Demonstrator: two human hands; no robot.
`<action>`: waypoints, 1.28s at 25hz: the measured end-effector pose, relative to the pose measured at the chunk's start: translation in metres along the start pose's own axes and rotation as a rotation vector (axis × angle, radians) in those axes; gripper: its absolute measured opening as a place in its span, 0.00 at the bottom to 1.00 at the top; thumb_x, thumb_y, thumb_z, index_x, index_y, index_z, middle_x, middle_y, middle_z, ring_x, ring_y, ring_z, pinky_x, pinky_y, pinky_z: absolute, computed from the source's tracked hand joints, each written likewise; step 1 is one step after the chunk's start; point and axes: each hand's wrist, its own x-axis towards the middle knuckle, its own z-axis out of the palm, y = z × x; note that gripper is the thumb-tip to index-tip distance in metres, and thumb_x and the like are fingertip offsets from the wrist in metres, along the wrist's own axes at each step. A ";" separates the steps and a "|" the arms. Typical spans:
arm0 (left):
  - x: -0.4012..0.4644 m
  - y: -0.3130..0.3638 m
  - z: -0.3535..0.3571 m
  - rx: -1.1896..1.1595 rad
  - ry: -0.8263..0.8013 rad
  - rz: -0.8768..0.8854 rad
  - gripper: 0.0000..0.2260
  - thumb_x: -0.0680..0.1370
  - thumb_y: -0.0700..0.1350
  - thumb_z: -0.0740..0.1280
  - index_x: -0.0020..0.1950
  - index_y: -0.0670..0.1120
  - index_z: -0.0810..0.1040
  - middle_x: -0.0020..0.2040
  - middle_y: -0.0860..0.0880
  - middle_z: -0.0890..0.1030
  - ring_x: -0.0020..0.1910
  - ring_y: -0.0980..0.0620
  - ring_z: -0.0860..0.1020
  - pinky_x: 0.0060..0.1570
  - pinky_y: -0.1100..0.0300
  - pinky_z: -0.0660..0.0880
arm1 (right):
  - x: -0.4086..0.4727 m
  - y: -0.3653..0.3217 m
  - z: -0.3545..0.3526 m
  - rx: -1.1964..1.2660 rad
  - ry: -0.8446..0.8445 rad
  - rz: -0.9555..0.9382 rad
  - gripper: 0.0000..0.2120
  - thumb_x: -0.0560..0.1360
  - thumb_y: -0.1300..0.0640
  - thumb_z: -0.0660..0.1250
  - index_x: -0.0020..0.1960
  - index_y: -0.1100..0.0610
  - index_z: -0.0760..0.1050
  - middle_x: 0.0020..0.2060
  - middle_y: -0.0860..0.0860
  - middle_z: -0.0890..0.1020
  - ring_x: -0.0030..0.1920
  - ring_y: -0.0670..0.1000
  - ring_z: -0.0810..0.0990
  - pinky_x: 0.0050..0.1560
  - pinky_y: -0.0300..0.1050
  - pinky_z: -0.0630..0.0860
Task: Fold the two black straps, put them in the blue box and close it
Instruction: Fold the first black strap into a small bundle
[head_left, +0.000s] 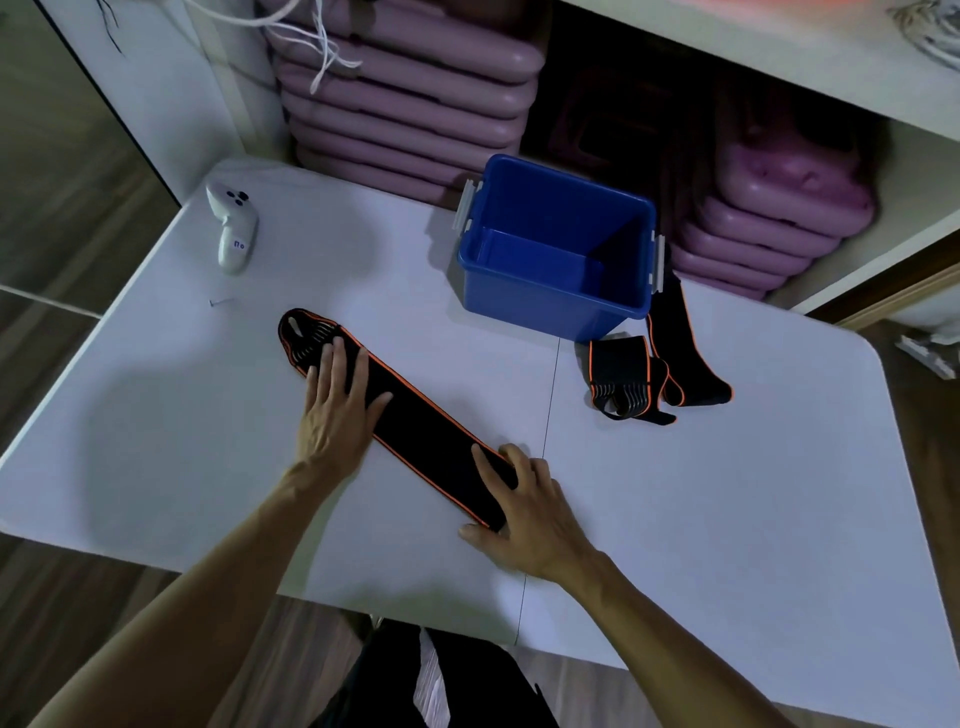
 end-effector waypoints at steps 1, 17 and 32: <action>-0.007 0.007 -0.005 -0.019 0.052 0.038 0.27 0.81 0.56 0.53 0.74 0.41 0.62 0.75 0.36 0.60 0.75 0.37 0.57 0.73 0.44 0.57 | -0.002 0.002 -0.004 0.075 -0.026 -0.009 0.42 0.73 0.34 0.62 0.79 0.45 0.47 0.73 0.54 0.58 0.65 0.57 0.62 0.63 0.52 0.70; -0.163 0.092 0.011 -0.095 0.013 0.262 0.22 0.76 0.61 0.63 0.62 0.47 0.78 0.63 0.45 0.78 0.63 0.45 0.76 0.58 0.53 0.76 | 0.000 0.039 -0.006 0.306 -0.185 -0.364 0.27 0.78 0.59 0.68 0.75 0.56 0.65 0.74 0.53 0.59 0.70 0.52 0.68 0.71 0.38 0.63; -0.174 0.132 0.013 -0.117 0.067 0.064 0.14 0.78 0.42 0.61 0.61 0.40 0.76 0.58 0.46 0.76 0.59 0.49 0.74 0.55 0.57 0.77 | 0.022 0.056 -0.003 -0.226 0.136 -0.886 0.18 0.79 0.52 0.63 0.63 0.63 0.76 0.56 0.58 0.80 0.53 0.58 0.78 0.42 0.52 0.79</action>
